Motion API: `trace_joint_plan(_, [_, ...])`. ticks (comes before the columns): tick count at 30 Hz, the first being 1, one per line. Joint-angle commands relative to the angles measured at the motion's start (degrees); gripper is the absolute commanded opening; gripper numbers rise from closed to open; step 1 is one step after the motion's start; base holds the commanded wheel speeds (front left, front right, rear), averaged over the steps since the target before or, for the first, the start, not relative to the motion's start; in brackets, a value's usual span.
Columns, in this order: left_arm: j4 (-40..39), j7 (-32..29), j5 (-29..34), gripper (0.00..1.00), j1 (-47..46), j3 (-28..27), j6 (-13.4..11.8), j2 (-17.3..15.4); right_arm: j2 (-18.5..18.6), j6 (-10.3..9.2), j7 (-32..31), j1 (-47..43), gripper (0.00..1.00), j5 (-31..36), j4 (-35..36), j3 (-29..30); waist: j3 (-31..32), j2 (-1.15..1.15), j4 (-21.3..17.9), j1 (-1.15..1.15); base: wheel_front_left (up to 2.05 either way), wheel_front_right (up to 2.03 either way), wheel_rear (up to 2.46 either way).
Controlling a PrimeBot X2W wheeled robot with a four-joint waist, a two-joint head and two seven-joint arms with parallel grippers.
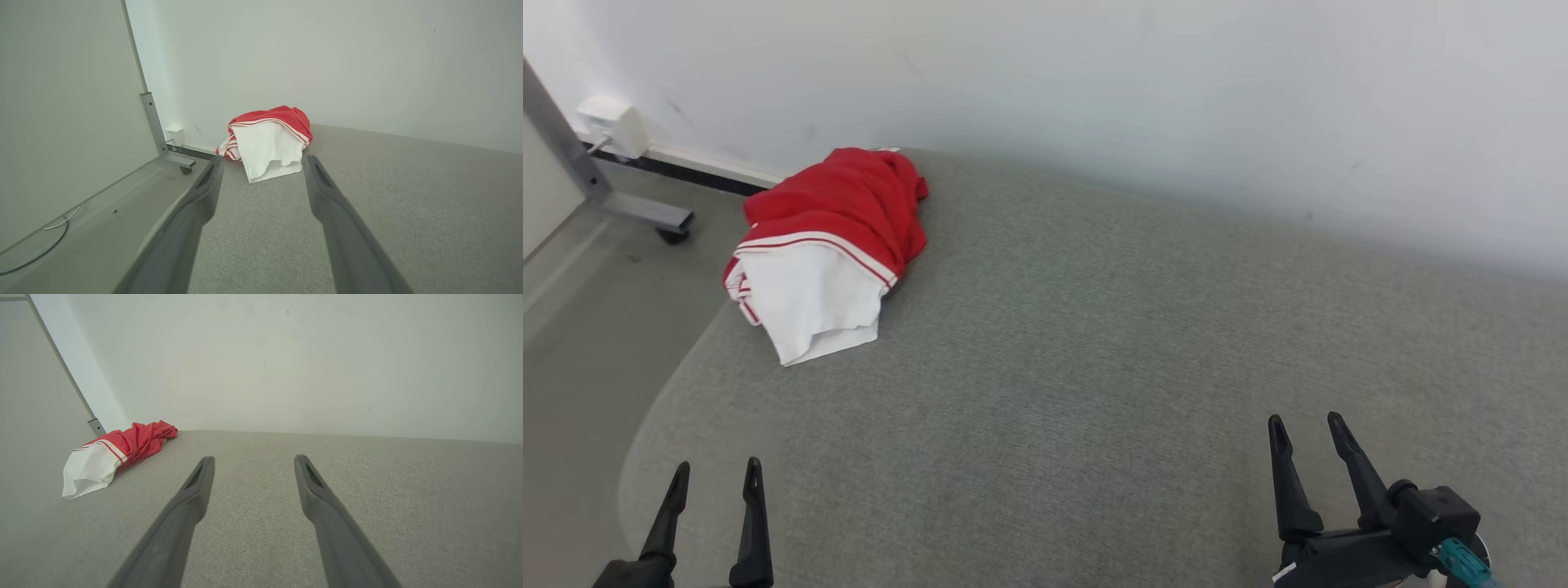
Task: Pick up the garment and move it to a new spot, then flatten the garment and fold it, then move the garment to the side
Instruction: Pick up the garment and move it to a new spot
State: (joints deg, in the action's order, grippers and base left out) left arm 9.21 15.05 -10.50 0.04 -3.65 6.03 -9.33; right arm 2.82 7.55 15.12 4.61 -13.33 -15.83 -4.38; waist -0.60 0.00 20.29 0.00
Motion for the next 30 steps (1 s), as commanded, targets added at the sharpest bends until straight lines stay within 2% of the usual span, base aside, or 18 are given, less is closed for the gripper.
trace_joint_plan(1, [0.44, 0.19, 0.11, 1.00, 0.47, -0.13, -0.43, -0.08, 0.12, -0.12, 0.06, -0.52, 1.00, 0.51, -0.39, 0.04, 0.82, 0.00, 5.57, 0.00, 0.00, 0.00, 0.00])
trace_joint_plan(5, [0.58, 0.19, 0.18, 1.00, 1.27, -0.63, -1.13, -0.40, 0.12, -0.12, 0.06, -0.33, 1.00, 0.71, -1.12, -0.52, 1.32, 0.00, 8.09, 0.00, 0.00, 0.00, 0.00])
trace_joint_plan(14, [-2.22, 0.19, -0.74, 1.00, 3.88, -3.21, -3.50, -0.30, 0.14, -0.12, 0.06, 3.02, 1.00, 1.04, -3.55, -3.52, 0.61, 0.00, 9.05, 0.00, 0.00, 0.00, 0.00])
trace_joint_plan(19, [-2.93, 0.19, -0.92, 1.00, 4.76, -3.76, -3.78, -0.38, 0.13, -0.12, 0.06, 4.03, 1.00, 0.95, -4.40, -4.00, 0.41, 0.00, 9.19, 0.00, 0.00, 0.00, 0.00])
trace_joint_plan(24, [-2.23, 0.19, -1.59, 1.00, 3.52, -4.31, -3.85, -0.74, 0.13, -0.12, 0.06, 4.38, 1.00, 0.98, -4.75, -4.01, 0.27, 0.00, 9.06, 0.00, 0.00, 0.00, 0.00])
trace_joint_plan(30, [-0.13, -1.13, -2.38, 1.00, -1.94, -3.11, -2.04, -2.32, 0.12, -0.12, 0.07, 2.99, 1.00, 2.17, -3.33, -1.08, -0.39, 0.00, 8.40, 0.00, 0.00, 0.00, 0.00])
